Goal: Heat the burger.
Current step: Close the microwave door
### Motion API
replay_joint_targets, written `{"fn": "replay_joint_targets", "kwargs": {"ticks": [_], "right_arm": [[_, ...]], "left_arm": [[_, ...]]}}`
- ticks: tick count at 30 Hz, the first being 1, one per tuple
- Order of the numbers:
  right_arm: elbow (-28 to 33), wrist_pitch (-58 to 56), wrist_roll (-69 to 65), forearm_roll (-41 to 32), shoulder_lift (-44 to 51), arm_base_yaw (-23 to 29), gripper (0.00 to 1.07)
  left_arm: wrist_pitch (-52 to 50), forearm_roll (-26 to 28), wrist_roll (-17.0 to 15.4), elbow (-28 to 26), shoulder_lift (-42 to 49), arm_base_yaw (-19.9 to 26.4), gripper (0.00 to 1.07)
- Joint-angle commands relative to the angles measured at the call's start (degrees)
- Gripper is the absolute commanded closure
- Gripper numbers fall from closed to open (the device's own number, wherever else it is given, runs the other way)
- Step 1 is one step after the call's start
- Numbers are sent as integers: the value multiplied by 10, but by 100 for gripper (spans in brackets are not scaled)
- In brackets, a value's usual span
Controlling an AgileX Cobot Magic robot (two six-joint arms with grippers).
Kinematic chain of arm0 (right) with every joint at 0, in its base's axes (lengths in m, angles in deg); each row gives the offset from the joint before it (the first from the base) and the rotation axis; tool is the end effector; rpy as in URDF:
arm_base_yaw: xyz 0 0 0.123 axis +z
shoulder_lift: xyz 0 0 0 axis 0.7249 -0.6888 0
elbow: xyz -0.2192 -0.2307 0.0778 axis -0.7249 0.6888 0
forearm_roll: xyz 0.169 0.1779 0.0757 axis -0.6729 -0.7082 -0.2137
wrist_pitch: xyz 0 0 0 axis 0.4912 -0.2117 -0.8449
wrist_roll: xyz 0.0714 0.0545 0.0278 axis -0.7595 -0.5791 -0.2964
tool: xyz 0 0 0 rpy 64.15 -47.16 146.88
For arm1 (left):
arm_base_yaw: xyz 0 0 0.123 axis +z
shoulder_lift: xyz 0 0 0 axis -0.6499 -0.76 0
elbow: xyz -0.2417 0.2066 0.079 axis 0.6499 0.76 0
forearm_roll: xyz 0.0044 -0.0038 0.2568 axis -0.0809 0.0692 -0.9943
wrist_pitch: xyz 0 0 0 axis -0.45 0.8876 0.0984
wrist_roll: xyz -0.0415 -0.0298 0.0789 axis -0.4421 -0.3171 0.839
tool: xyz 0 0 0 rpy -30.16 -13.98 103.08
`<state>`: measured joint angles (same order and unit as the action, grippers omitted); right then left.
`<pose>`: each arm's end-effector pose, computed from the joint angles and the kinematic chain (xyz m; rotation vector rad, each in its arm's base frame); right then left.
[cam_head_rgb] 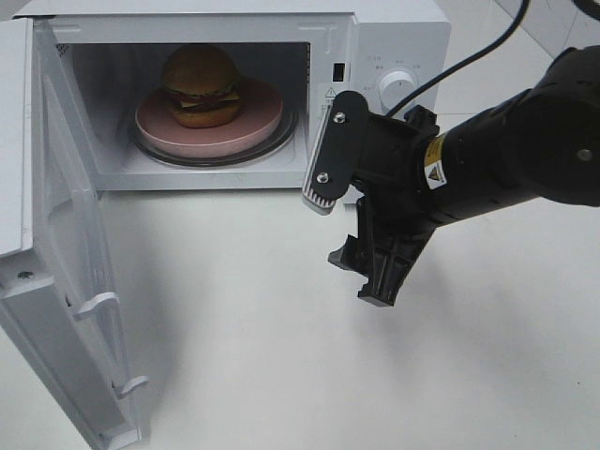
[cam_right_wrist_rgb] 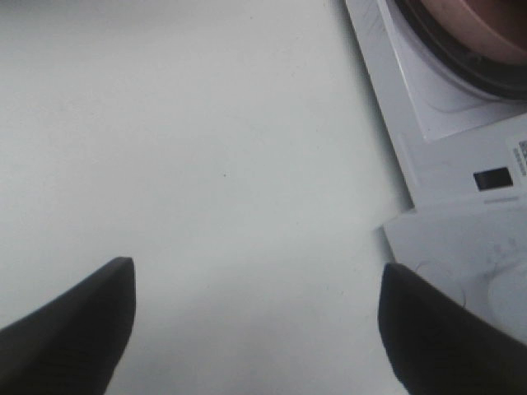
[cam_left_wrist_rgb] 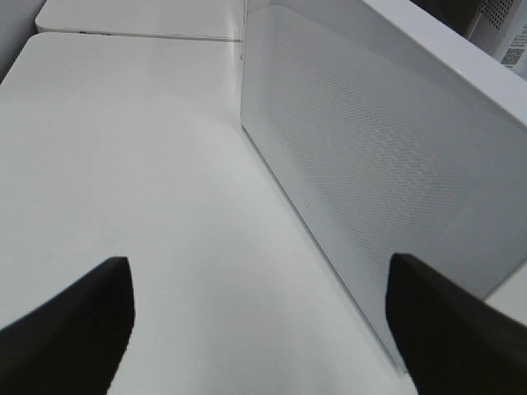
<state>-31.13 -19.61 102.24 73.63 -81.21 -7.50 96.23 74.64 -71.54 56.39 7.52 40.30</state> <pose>0.2417 0.1907 0.2410 -1.4709 1.8842 -0.0379 -0.0445 -0.0101 0.2830 0.0569 2.0257 -0.1227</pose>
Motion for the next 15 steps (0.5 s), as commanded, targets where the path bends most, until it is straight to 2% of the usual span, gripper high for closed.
{"fn": "replay_joint_targets", "kwargs": {"ticks": [1, 7, 15], "right_arm": [[11, -32, -57, -16, 34, -2, 31], [11, -151, -153, -38, 80, -2, 31], [11, -270, -209, -38, 116, -2, 31]], "left_arm": [[1, 3, -1, 1, 10, -2, 30], [1, 3, -1, 1, 10, -2, 30], [1, 3, -1, 1, 10, -2, 30]]}}
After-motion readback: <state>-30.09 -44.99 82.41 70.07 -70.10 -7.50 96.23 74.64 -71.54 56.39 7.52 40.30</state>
